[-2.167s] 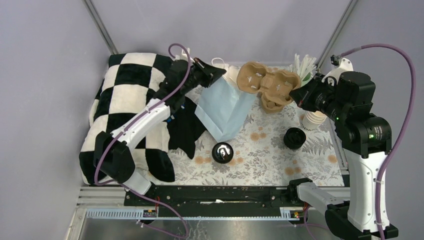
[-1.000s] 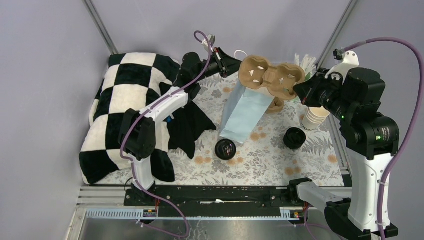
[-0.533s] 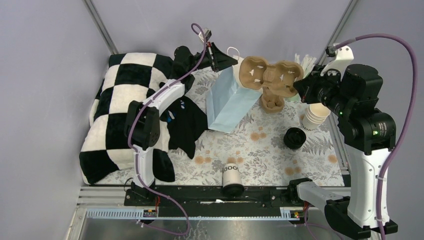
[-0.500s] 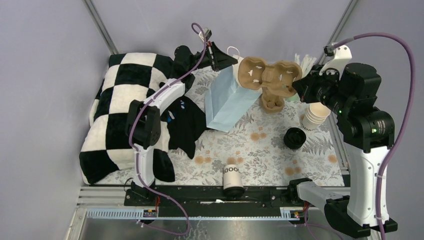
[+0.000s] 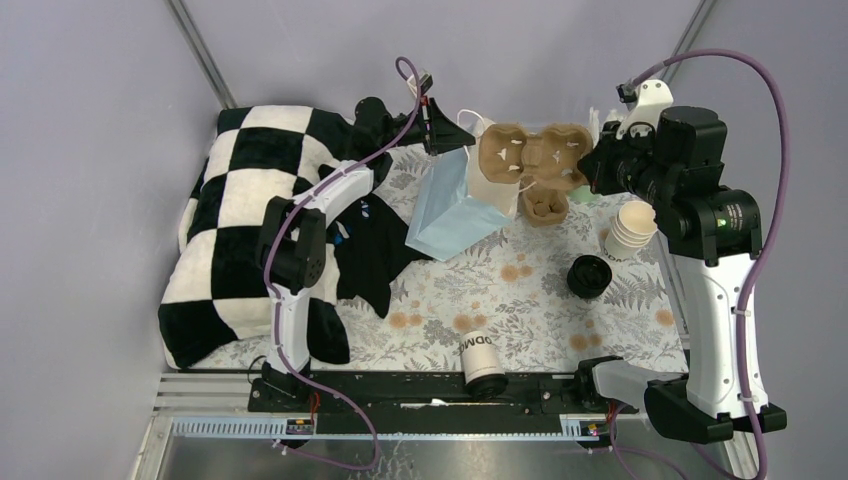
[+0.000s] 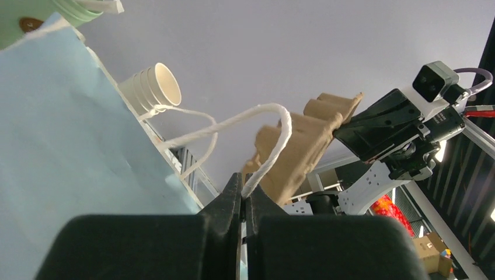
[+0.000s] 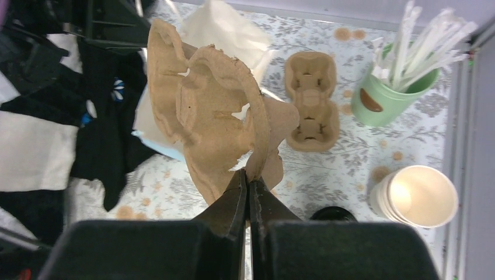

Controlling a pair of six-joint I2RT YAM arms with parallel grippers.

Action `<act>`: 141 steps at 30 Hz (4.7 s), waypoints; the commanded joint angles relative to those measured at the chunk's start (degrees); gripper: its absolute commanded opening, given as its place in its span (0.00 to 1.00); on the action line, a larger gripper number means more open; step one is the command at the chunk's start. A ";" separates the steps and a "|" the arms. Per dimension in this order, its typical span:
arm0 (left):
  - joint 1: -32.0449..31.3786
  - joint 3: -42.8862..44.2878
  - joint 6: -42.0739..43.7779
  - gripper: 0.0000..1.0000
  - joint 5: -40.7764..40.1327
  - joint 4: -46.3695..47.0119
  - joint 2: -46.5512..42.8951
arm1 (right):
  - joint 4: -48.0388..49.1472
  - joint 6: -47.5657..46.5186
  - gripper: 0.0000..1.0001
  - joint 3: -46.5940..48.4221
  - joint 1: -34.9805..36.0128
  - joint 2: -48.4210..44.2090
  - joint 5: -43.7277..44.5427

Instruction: Pack the takeout coffee

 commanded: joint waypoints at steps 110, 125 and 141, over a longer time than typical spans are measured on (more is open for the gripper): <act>-17.97 1.52 40.29 0.00 -48.09 -95.59 -29.40 | 11.87 -21.96 0.00 -17.12 28.21 3.42 14.07; -13.45 -1.91 41.74 0.00 -43.80 -95.05 -31.91 | 20.11 -9.23 0.11 -25.03 22.08 3.85 6.06; -12.26 -1.46 41.81 0.00 -41.48 -95.17 -30.26 | 7.22 -7.15 0.63 -16.26 22.25 5.99 19.44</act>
